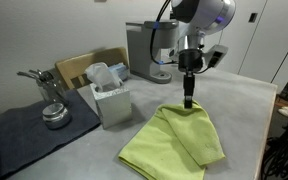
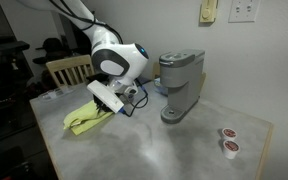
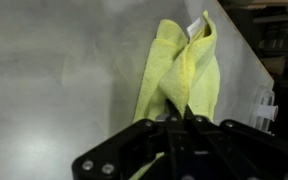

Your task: Unfold the towel once

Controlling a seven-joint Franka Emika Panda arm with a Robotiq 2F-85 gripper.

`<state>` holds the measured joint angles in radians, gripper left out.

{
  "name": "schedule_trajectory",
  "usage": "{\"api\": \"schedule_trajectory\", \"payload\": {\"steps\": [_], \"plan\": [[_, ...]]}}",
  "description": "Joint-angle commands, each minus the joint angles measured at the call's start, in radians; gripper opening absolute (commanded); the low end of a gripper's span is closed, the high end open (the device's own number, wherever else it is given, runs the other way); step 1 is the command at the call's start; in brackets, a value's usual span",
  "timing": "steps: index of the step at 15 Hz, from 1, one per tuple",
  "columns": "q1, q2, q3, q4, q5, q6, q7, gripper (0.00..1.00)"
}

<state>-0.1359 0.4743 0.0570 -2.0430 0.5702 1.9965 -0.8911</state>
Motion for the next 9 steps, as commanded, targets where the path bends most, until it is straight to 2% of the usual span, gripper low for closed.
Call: {"api": "schedule_trajectory", "payload": {"steps": [1, 9], "plan": [[0.006, -0.041, -0.009, -0.040, -0.050, 0.043, 0.056, 0.01], [0.063, -0.114, -0.008, -0.098, -0.217, 0.235, 0.356, 0.01]]}}
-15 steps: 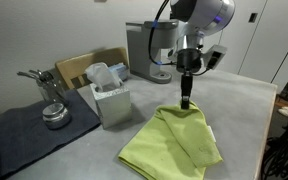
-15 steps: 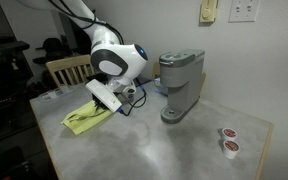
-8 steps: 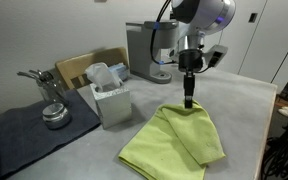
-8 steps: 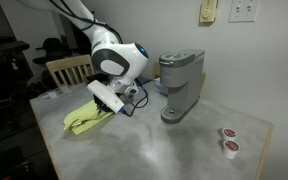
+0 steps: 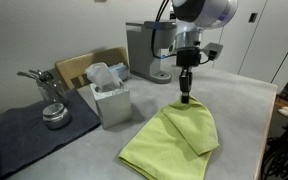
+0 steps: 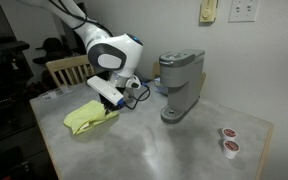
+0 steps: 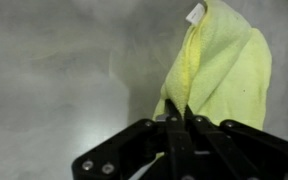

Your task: Unfold the towel once

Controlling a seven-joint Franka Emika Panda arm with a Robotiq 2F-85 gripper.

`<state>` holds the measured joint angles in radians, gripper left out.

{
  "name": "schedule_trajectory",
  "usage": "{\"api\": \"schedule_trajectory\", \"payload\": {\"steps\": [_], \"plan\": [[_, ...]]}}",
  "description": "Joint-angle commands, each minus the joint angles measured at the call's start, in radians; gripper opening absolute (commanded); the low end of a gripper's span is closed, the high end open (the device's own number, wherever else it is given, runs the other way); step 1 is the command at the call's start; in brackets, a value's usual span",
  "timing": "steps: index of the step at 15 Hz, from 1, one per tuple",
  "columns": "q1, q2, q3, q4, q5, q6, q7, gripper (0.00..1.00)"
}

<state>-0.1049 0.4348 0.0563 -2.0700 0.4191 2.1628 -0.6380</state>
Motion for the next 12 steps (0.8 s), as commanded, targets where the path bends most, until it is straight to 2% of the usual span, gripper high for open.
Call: {"api": "schedule_trajectory", "payload": {"steps": [1, 6, 12], "plan": [[0.042, -0.087, -0.006, -0.079, -0.097, 0.074, 0.149, 0.01], [0.100, -0.138, -0.005, -0.094, -0.269, 0.017, 0.347, 0.01], [0.138, -0.148, -0.010, -0.092, -0.421, -0.005, 0.460, 0.01]]}}
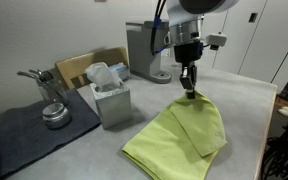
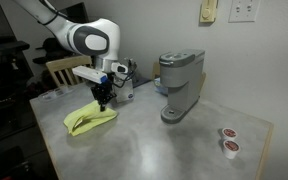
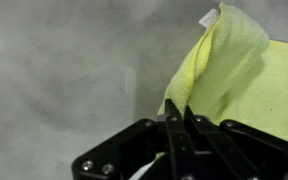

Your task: Unfold the towel once

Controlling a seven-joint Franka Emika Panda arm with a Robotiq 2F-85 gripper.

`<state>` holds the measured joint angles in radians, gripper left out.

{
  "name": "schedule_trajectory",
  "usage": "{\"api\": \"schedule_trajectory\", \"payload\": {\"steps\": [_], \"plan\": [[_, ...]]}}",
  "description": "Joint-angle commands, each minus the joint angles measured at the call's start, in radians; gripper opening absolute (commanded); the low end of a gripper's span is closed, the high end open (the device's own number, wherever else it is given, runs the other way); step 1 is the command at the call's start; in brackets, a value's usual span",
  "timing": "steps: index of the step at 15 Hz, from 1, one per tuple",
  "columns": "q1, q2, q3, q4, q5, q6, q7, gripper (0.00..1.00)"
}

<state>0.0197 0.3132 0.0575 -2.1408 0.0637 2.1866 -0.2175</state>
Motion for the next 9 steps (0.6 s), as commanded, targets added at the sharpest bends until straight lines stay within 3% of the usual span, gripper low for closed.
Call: {"api": "schedule_trajectory", "payload": {"steps": [1, 9], "plan": [[0.016, -0.021, -0.011, -0.016, -0.086, -0.039, 0.044, 0.01], [0.029, 0.039, 0.014, 0.041, -0.193, -0.101, -0.046, 0.01]]}}
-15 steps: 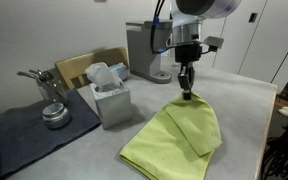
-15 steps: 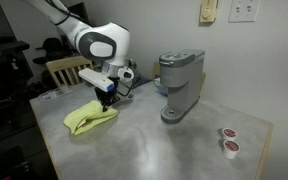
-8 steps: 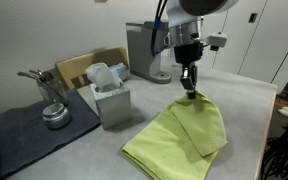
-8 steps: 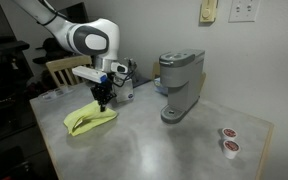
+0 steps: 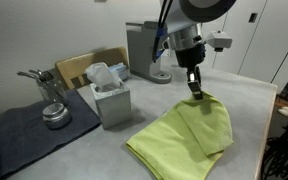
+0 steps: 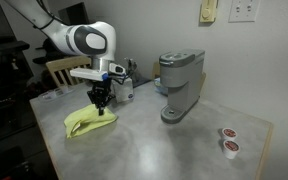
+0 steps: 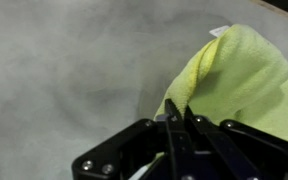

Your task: Unfold the towel once

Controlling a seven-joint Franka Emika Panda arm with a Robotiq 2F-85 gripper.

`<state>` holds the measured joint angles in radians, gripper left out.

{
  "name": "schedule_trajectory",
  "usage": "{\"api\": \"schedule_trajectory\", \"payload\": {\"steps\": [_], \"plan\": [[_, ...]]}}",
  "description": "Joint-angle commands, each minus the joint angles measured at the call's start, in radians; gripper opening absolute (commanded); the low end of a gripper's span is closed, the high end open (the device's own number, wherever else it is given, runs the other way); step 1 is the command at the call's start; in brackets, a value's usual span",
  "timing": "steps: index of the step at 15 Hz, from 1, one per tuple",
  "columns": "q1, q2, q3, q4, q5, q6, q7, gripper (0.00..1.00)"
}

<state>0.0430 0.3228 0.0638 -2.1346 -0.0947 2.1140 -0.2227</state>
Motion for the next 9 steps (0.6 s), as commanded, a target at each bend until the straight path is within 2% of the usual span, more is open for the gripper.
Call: {"api": "schedule_trajectory", "payload": {"steps": [1, 9], "plan": [[0.007, 0.045, 0.014, 0.046, -0.039, -0.026, -0.069, 0.01], [-0.026, 0.160, 0.085, 0.166, -0.033, -0.067, -0.494, 0.01]]}}
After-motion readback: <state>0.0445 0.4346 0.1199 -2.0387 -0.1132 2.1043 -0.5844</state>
